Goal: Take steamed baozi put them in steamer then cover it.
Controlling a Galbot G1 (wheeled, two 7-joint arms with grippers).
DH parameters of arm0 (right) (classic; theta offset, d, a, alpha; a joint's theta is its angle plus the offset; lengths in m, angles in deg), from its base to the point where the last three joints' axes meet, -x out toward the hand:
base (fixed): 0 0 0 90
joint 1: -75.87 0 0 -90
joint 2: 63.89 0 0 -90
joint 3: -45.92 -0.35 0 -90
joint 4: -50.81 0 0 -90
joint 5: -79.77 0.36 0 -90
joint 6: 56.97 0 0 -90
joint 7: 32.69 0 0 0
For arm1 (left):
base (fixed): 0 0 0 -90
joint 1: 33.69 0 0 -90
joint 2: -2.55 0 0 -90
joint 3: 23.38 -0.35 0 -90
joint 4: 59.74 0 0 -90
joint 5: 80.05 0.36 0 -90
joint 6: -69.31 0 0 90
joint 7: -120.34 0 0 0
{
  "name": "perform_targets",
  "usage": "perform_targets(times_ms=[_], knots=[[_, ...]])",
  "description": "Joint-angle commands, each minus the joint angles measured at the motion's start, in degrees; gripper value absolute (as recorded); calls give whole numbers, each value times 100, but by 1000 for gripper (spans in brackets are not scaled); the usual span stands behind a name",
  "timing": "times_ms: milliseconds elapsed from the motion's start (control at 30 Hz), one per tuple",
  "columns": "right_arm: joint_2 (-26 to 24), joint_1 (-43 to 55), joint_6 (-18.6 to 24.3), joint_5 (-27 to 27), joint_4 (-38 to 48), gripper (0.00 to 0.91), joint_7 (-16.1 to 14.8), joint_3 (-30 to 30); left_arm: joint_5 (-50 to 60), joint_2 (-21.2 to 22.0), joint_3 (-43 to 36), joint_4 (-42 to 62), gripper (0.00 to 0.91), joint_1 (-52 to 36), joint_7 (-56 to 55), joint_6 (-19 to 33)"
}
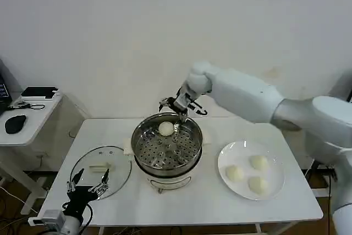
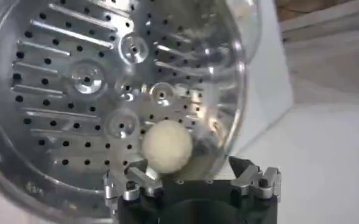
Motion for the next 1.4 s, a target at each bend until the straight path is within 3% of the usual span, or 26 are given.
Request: perform_targets(times_ms=[33, 100, 300, 567, 900, 1400], knots=[[-1774, 488, -1895, 746, -1386, 907, 147, 329, -35, -94, 6, -23, 907, -1, 4, -24], [-2288, 505, -2287, 758, -1755, 907, 119, 548, -68, -189, 16, -34, 907, 2, 4, -38], [-3267, 494, -2724, 755, -2487, 907, 156, 1076, -120, -420, -15, -62, 907, -50, 12, -82], [-3971, -375, -2991, 858, -3014, 907, 298, 1004, -120, -532, -185, -46, 907, -236, 26, -123], [-3911, -1466, -2959, 705, -2776, 907, 228, 449, -246, -659, -140, -28, 907, -365, 26, -216], [-3043, -2613, -2962, 479, -1831, 907, 133, -339, -536, -678, 322, 54, 907, -274, -29, -206]])
